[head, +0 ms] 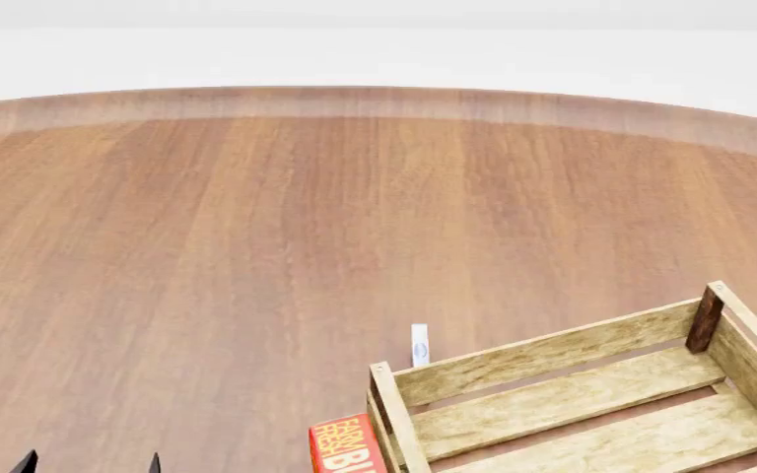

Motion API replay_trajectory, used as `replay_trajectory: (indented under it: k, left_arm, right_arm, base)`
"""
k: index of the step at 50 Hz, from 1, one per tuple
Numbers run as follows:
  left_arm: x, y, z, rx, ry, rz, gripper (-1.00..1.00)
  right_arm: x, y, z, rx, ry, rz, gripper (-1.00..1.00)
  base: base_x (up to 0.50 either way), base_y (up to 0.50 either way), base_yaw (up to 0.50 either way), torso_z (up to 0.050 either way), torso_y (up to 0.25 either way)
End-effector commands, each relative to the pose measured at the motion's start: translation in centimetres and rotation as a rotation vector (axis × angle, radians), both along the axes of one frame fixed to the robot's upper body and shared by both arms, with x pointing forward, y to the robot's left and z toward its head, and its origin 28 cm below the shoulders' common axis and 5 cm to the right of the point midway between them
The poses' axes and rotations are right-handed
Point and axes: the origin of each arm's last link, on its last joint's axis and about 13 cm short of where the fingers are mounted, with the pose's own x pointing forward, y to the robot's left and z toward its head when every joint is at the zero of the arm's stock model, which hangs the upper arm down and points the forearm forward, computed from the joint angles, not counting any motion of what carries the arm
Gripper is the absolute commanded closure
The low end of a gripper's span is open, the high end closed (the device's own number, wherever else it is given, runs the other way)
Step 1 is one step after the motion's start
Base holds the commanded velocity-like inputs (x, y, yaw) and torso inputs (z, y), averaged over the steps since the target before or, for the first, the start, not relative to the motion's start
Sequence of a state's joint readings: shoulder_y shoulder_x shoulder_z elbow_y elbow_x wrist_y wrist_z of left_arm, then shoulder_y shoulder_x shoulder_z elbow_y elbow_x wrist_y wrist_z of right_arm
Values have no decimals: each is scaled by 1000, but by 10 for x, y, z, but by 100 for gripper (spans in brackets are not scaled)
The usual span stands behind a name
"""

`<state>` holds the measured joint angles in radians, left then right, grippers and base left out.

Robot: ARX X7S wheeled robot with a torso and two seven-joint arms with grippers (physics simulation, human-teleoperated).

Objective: Pick up the tomato sauce, and put it in the wooden tray.

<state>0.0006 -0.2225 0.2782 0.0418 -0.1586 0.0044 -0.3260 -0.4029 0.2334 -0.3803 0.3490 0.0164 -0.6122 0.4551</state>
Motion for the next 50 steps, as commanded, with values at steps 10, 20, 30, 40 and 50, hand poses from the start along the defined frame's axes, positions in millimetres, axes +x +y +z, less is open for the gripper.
replay_trajectory:
  k: [10, 20, 30, 40, 50]
  left_arm:
    - [2, 1, 1, -28, -16, -5, -100]
    - [2, 1, 1, -28, -16, -6, -100]
    - [2, 1, 1, -27, -15, -6, -100]
    - [3, 1, 1, -27, -15, -6, -100]
    - [3, 1, 0, -26, -16, -6, -100]
  right_arm:
    - [17, 4, -5, -12, 20, 2, -100]
    - [19, 4, -4, -16, 17, -1, -100]
    - [25, 5, -6, -15, 25, -12, -100]
    - [29, 7, -8, -22, 30, -9, -100]
    - [35, 7, -7, -22, 25, -17, -100]
  base:
    - [0, 0, 0, 0, 0]
    - [0, 0, 0, 0, 0]
    - [0, 0, 0, 0, 0]
    - [0, 0, 0, 0, 0]
    - [0, 0, 0, 0, 0]
